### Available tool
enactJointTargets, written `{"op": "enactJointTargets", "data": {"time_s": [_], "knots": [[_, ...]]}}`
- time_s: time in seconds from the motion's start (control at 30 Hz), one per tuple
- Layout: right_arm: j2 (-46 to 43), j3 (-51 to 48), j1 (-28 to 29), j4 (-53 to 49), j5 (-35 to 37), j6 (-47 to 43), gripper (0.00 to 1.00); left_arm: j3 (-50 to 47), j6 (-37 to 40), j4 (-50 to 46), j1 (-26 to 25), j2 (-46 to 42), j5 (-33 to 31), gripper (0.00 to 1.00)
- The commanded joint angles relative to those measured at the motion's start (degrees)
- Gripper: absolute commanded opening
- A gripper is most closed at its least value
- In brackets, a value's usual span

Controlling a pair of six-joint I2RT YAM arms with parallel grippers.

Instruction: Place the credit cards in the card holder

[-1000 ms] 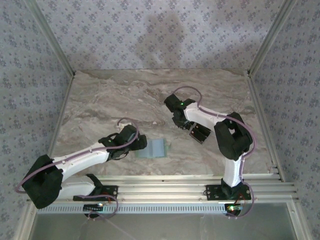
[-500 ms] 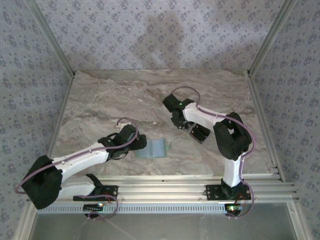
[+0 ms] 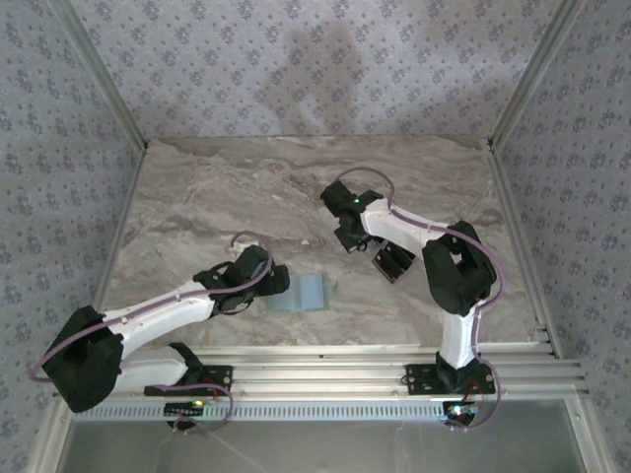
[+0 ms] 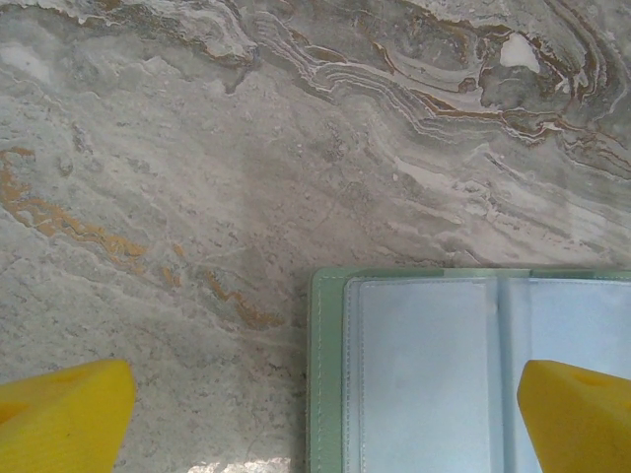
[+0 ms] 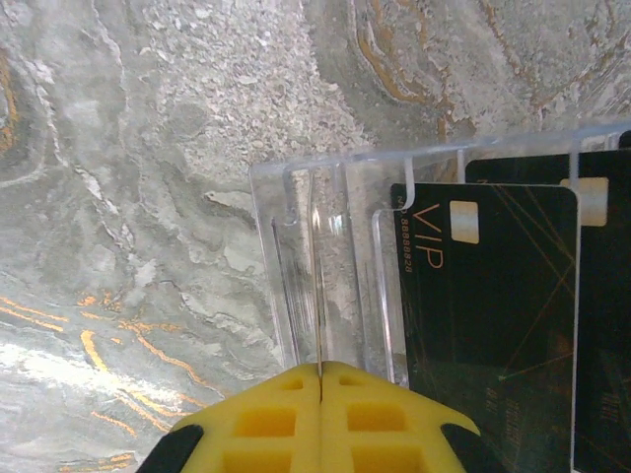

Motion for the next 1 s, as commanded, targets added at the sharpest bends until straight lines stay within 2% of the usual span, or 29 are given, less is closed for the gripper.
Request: {"op": "enactJointTargets", "data": {"time_s": [0.0,0.3,0.47,0.6,0.73,0.97], "knots": [[-2.7,2.5,0.2,-2.9,-1.8,-0.9,0.0,0.4,1.1,-0.4,0.5,-1.1,0.3,1.0],[-7.9,6.2,1.4,-4.8,-4.0,0.8,0.0,0.6,3.4,-2.9,1.9,-2.5,0.0,1.0],[-14.3,4.7,3.7,-2.7,-10.7,6.4,0.0,0.8,6.2,-5.5,1.9,-2.7,0.1,1.0],[-21.4,-2.9,4.8,5.7,-20.1,15.2,0.0,0.7,8.2,-6.8,1.0,-2.1,1.0,1.0],[-27.7,-15.3,5.4,18.1,-28.0,25.6,0.0,1.1,8.7,-8.1,-1.1,-0.7,-0.3,1.0],[-29.9,-28.7,10.7,31.0,-28.4,36.8,0.0,1.5,8.3,-7.3,-4.0,1.7,-2.5,1.0]]}}
